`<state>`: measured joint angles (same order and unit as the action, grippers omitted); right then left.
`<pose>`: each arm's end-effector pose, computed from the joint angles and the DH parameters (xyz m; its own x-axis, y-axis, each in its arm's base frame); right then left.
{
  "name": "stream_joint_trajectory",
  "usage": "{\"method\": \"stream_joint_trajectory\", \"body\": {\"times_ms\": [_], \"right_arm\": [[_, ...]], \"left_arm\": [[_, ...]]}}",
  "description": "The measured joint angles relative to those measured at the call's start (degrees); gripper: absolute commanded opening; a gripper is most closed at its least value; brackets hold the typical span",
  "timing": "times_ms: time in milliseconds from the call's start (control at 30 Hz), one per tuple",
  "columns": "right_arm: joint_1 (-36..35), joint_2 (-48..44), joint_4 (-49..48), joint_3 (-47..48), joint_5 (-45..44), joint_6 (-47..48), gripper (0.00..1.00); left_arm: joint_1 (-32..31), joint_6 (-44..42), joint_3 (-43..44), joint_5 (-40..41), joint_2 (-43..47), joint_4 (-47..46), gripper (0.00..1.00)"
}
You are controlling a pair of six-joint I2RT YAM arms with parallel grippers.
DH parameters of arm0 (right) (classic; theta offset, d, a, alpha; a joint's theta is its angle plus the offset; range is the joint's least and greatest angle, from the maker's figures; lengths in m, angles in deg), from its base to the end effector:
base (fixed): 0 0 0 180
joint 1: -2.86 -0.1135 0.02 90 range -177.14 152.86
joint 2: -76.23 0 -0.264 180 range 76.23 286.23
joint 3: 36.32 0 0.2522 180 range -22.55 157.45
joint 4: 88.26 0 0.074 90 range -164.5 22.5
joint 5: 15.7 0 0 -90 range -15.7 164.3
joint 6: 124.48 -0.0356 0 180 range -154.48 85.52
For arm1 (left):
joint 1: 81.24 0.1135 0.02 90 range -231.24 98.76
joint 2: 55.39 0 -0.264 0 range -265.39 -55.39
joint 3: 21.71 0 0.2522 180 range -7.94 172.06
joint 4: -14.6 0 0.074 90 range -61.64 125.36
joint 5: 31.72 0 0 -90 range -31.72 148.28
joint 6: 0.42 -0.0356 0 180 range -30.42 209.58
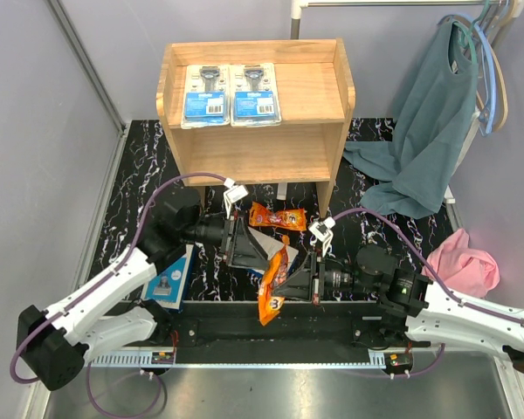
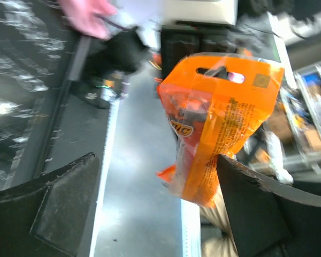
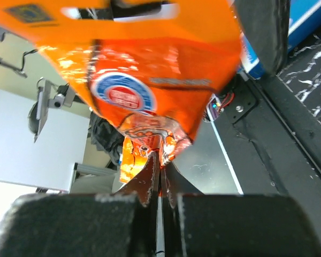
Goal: Place and organize the shaving razors onto the shelf
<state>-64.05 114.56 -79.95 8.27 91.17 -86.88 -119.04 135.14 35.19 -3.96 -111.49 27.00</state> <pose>0.0578 0.1619 0.3009 -0.7961 0.0659 -0.6015 -0.5954 0.0923 0.7981 0.1495 -0.1558 0.3179 -0.8041 0.2029 -0.5588 0.5660 -0.0263 -0.8240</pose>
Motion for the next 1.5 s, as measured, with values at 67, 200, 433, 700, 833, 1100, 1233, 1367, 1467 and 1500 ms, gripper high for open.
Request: {"method": "stream_joint_trajectory", "body": {"times_ms": [67,200,433,700,833,1100,1233,1367,1467,1500], "right_arm": [[0.00,0.11,0.72,0.00,-0.63,-0.13,0.00],[0.00,0.52,2.47,0.04,-2.03,-0.20,0.00],[0.00,1.03,5.33,0.70,-3.52,-0.28,0.00],[0.00,2.71,8.85,2.38,-5.22,-0.35,0.00],[-0.02,4.00,11.08,4.48,-5.88,-0.26,0.00],[-0.07,14.78,22.97,24.37,-8.50,4.11,0.00],[0.02,22.86,28.98,40.17,-8.94,8.31,0.00],[1.49,31.39,35.67,56.76,-8.87,12.61,0.00],[4.07,36.74,40.59,67.17,-8.41,15.08,0.00],[5.38,38.58,41.92,70.64,-8.20,15.85,0.00]], "left_arm": [[0.00,-3.76,1.60,4.61,0.74,6.82,0.95],[0.00,-8.55,4.39,18.71,2.97,19.93,0.96],[0.07,-9.35,5.03,47.76,8.79,39.91,0.97],[0.09,-6.21,5.03,67.78,16.70,53.44,0.98],[0.11,-5.79,5.01,70.82,16.92,56.08,0.98],[0.11,-5.44,2.89,71.82,16.17,57.37,0.99],[0.11,-5.46,2.40,71.82,15.85,57.57,0.99],[0.11,-5.46,2.38,71.95,15.87,57.57,0.99],[0.11,-5.49,2.36,72.11,15.85,57.55,0.99],[0.11,-5.46,2.34,72.15,15.85,57.57,0.99]]}}
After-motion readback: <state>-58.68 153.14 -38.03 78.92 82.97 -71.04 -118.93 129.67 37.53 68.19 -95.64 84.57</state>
